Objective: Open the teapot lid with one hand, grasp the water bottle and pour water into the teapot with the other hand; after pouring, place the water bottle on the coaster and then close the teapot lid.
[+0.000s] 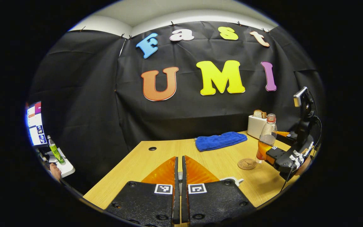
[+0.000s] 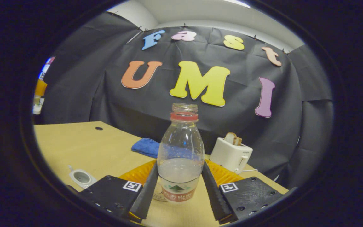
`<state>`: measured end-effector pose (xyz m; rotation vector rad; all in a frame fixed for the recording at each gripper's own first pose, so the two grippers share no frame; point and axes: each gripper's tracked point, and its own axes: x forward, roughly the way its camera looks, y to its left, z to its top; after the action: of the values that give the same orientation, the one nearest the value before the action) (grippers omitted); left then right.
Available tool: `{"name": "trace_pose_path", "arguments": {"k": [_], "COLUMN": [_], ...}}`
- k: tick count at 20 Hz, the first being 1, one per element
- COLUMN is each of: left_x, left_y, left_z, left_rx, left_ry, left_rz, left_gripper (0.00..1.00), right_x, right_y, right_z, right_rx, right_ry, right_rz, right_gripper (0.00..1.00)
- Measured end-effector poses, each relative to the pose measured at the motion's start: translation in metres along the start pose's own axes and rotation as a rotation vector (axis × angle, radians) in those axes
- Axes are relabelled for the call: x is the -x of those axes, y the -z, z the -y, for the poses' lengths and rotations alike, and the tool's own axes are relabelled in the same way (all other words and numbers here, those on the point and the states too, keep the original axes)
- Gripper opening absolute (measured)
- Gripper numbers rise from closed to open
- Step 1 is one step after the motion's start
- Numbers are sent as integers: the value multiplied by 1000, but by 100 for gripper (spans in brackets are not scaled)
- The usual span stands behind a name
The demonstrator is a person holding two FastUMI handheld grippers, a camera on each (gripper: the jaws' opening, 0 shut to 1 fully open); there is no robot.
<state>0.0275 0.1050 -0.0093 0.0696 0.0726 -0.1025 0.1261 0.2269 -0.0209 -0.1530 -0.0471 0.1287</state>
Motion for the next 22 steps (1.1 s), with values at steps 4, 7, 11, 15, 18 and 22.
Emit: {"name": "trace_pose_path", "arguments": {"k": [4,7,11,15,18,22], "left_x": [0,-2,-2,-4,-5,-6], "left_y": [2,1,4,5,6,7], "left_z": [-1,-1,0,0,0,2], "left_rx": [3,5,5,2,1,-3], "left_ry": [-1,-1,0,1,2,4], "left_rz": [-5,-4,-11,-9,-16,-18], "left_gripper": [4,4,5,5,5,5], "right_x": [-16,-27,-43,-51,-54,-55], "right_y": [7,8,16,22,28,28], "right_z": [-2,-12,-17,-15,-17,-18], "right_rx": [-70,-112,-142,-151,-146,-140], "right_ry": [-4,-19,-16,2,3,-1], "right_rz": [-48,-53,-78,-93,-107,-110], "right_gripper": [75,77,77,75,77,79]}}
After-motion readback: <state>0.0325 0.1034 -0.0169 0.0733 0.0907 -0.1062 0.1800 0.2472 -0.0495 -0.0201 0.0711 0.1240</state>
